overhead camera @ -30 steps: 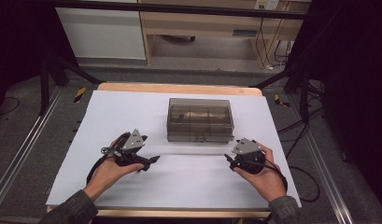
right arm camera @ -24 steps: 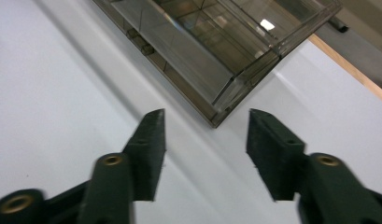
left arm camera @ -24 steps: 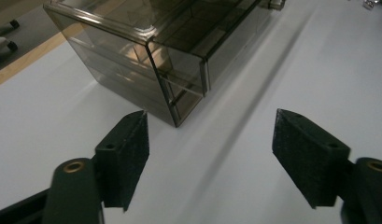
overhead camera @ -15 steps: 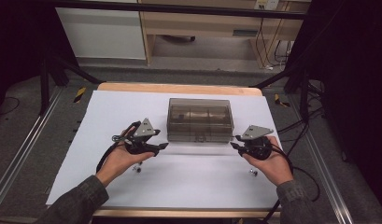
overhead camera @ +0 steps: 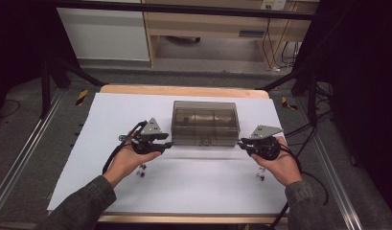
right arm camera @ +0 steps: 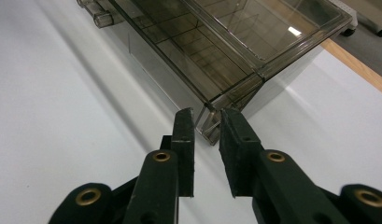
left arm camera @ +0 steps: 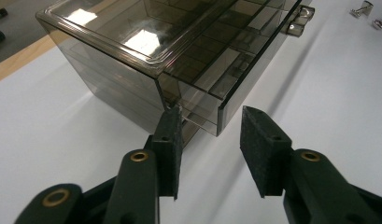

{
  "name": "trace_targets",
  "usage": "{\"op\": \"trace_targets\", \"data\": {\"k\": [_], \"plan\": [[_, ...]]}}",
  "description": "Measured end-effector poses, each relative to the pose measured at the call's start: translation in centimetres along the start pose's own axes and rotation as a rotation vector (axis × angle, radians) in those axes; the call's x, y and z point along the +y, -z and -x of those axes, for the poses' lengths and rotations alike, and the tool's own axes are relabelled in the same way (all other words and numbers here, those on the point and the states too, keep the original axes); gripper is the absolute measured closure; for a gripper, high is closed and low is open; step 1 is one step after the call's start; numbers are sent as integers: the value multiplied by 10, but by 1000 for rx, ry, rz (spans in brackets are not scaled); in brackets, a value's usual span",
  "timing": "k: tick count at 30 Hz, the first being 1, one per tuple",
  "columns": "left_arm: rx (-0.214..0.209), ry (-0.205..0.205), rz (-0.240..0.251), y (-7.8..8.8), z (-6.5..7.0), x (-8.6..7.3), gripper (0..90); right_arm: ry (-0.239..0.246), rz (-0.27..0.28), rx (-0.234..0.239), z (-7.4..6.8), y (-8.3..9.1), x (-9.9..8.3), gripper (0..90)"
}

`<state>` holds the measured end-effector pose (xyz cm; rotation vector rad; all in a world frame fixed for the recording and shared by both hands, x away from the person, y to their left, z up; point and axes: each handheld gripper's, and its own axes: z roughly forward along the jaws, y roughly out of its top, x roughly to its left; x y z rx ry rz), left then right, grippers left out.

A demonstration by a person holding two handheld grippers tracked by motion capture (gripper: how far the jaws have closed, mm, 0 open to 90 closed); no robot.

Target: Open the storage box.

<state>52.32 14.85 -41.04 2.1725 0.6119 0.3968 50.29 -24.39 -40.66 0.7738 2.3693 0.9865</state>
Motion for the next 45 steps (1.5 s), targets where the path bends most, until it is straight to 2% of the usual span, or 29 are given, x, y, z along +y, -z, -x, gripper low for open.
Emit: {"op": "trace_targets", "data": {"k": [5,13,26,35,45], "plan": [[-23,18,-2,-1,-3,0,657,-8,-7,22,4,-1,0,794],[-66,15,-8,-4,-1,2,758,-5,-10,43,7,-3,0,806],[-64,27,-23,-6,-3,2,819,1,-4,61,7,-6,0,820],[-63,16,-33,-5,0,3,847,3,-3,55,7,-4,0,828],[-76,4,-25,4,11,-2,850,18,-13,55,-5,7,-3,830]]}}
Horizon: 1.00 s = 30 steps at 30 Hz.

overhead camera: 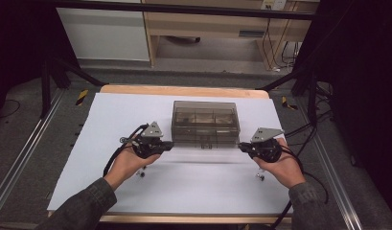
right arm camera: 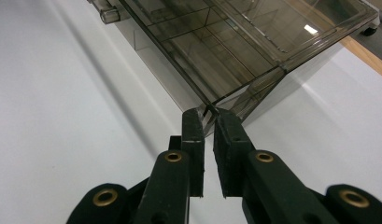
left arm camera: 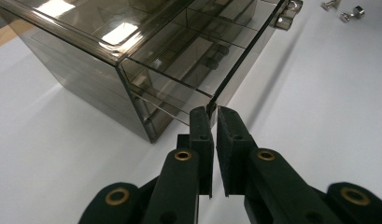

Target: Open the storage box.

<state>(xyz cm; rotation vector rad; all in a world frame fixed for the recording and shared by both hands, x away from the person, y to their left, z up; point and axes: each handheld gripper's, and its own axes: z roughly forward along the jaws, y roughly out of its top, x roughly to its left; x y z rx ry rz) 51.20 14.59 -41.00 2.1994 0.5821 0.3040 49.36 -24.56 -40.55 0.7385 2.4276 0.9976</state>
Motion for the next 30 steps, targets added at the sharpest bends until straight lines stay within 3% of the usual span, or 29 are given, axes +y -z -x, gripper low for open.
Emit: {"op": "trace_targets", "data": {"k": [14,30], "plan": [[-19,-13,-3,8,15,-6,854,24,-7,-6,-16,12,-5,830],[-25,-16,-6,10,20,-10,852,38,-7,-15,-25,15,-10,832]]}}
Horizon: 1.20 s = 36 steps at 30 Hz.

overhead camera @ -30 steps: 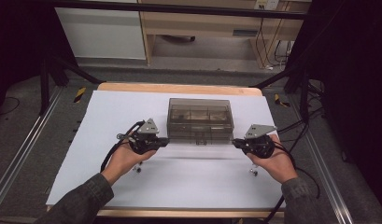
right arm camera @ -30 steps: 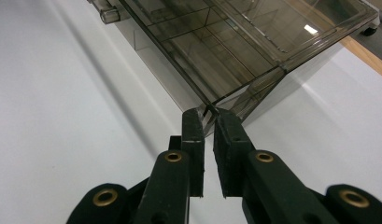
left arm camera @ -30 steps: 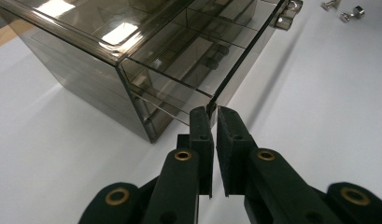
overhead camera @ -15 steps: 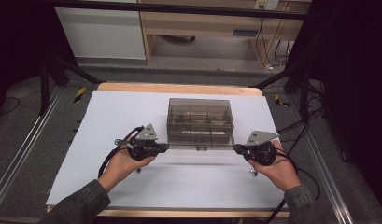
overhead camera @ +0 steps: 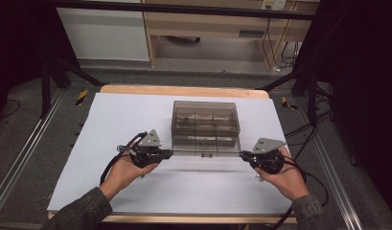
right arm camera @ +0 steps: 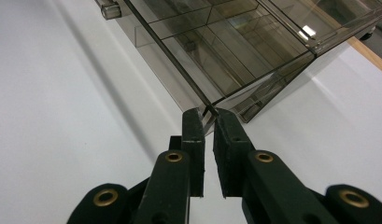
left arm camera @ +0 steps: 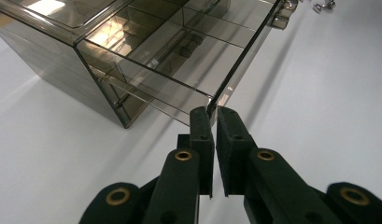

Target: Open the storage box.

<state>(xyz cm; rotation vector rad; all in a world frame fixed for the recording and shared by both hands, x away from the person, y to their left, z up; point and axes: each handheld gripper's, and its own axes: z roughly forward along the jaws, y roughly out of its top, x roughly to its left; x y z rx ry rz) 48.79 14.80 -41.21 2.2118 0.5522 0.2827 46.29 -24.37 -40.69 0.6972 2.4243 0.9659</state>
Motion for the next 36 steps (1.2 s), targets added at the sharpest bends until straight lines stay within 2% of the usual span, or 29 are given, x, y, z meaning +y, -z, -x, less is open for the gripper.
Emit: {"op": "trace_targets", "data": {"k": [12,22,23,26,28,30,32,33,36], "plan": [[-4,18,5,-4,0,-5,845,10,-16,-7,-2,-4,-3,836],[-6,16,14,-4,0,-6,842,-2,-5,-6,-2,-5,-4,831],[-7,18,17,-4,0,-6,837,-3,-8,-6,-2,-4,-4,811],[24,0,19,-3,0,-8,764,-13,-5,-16,-2,-5,-4,678],[47,-18,7,0,0,-10,692,-45,6,-31,-3,-2,-4,572],[56,-17,2,2,-2,-14,650,-74,25,-50,-4,1,-4,478],[64,-18,-10,6,-6,-18,592,-103,24,-101,-9,4,-6,363],[76,-25,-17,7,-8,-19,559,-116,21,-104,-10,5,-7,317],[86,-62,-24,12,-13,-24,417,-152,1,-165,-19,8,-12,210]]}}
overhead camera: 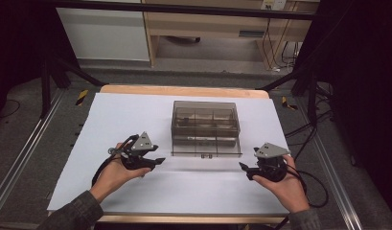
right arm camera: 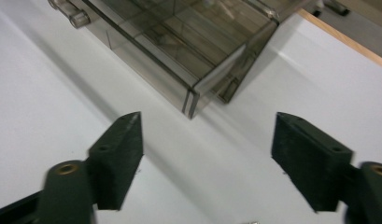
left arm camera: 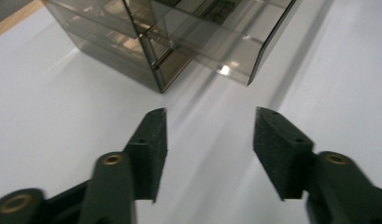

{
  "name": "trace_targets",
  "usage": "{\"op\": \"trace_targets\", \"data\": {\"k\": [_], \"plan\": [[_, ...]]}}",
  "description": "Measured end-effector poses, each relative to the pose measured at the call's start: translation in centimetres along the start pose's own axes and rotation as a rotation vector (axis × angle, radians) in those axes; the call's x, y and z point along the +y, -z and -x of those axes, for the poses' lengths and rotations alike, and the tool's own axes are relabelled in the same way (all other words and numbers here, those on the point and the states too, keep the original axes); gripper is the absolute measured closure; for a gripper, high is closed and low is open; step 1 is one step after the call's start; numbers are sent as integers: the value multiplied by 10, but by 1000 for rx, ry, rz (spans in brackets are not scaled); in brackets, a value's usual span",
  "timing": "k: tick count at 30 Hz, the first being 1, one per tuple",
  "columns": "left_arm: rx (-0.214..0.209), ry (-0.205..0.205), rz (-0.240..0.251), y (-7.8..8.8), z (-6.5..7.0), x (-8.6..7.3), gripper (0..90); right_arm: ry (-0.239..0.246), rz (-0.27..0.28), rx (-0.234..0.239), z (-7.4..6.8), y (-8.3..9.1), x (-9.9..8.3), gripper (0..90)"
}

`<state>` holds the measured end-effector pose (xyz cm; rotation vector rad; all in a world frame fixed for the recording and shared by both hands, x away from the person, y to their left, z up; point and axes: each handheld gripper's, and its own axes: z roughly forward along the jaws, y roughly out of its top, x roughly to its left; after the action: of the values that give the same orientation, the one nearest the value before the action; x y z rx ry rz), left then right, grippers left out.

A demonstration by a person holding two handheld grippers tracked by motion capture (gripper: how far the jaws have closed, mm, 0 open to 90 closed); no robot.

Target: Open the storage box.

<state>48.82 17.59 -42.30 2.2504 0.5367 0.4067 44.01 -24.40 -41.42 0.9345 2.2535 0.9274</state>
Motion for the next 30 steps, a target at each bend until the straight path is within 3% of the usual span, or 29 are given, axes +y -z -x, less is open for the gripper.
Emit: {"op": "trace_targets", "data": {"k": [4,10,12,14,16,17,18,20,21,25,27,30], "plan": [[4,-40,11,9,-8,-7,238,-80,-5,-31,-11,3,-11,128],[-2,-28,-5,22,-18,-15,81,-197,36,-85,-30,3,-25,144],[9,-15,-10,25,-20,-16,58,-239,56,-69,-37,1,-28,170],[11,7,-21,29,-23,-17,60,-239,64,-79,-44,-2,-31,186],[-33,-58,18,29,-27,-18,71,-224,51,-123,-51,-8,-35,192],[-7,-20,-27,34,-24,-20,84,-225,40,-136,-53,-10,-36,194],[-14,-34,-35,35,-24,-22,88,-220,36,-148,-54,-11,-37,203],[-26,-24,-58,39,-23,-25,86,-220,53,-161,-58,-14,-38,221],[-58,-33,-67,40,-23,-26,75,-210,59,-167,-59,-15,-38,253],[-62,-75,-104,43,-22,-29,72,-178,72,-193,-64,-18,-36,267],[-64,-79,-116,44,-21,-29,89,-179,78,-216,-64,-18,-38,276],[-75,-121,-150,44,-18,-29,128,-187,74,-228,-66,-22,-40,278]]}}
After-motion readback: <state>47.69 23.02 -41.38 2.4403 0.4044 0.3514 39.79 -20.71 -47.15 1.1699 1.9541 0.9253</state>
